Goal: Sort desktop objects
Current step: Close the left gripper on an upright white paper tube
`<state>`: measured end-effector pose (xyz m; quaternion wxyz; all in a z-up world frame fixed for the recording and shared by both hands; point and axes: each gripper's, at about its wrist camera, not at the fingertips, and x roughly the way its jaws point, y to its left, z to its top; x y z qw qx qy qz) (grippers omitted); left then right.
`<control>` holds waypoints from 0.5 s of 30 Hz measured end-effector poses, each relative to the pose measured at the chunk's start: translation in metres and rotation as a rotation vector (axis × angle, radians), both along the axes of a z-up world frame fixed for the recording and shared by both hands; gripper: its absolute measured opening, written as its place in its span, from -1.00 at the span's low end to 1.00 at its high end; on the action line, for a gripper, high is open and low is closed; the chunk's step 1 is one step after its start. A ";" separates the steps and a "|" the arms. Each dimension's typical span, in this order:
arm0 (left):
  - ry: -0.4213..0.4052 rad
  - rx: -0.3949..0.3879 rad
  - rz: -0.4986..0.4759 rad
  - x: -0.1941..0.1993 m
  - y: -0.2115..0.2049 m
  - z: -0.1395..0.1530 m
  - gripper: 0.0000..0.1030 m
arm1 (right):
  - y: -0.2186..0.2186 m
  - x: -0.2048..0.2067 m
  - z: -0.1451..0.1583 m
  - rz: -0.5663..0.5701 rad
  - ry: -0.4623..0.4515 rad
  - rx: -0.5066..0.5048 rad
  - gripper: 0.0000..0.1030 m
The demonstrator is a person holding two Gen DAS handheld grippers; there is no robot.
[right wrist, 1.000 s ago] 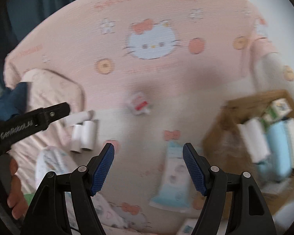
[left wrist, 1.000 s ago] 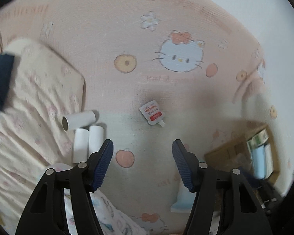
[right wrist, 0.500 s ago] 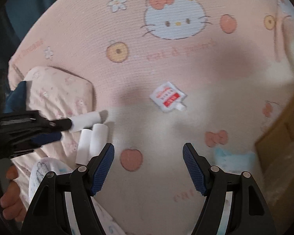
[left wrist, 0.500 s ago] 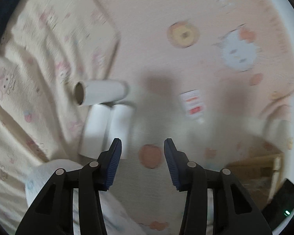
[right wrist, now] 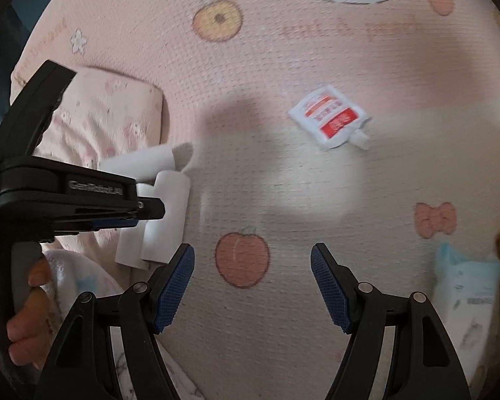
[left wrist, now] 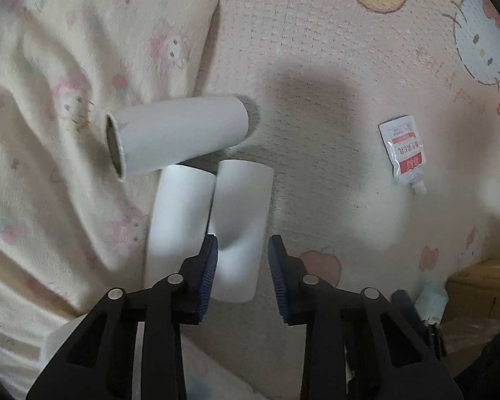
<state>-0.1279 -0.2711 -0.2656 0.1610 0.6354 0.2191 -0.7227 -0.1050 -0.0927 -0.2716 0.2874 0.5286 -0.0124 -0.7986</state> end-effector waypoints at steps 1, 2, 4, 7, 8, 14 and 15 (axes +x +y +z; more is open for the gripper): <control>0.001 0.003 0.007 0.000 -0.001 -0.002 -0.35 | -0.003 0.000 -0.002 0.012 0.000 -0.008 0.37; 0.003 -0.004 0.016 0.001 -0.003 -0.003 -0.35 | -0.005 0.001 -0.003 0.020 -0.002 -0.013 0.37; 0.009 0.032 0.037 0.002 -0.008 -0.007 -0.36 | -0.011 0.000 -0.007 0.035 -0.010 -0.019 0.37; 0.036 0.101 0.049 0.006 -0.014 -0.012 -0.36 | -0.015 -0.001 -0.012 0.051 -0.014 -0.036 0.37; 0.048 0.117 0.051 0.007 -0.014 -0.013 -0.35 | -0.017 -0.002 -0.015 0.056 -0.018 -0.038 0.37; 0.116 0.250 0.035 0.008 -0.012 -0.023 -0.36 | -0.021 -0.002 -0.027 0.107 -0.019 -0.033 0.36; 0.124 0.274 0.035 0.009 -0.009 -0.024 -0.36 | -0.021 -0.003 -0.030 0.108 -0.024 -0.029 0.35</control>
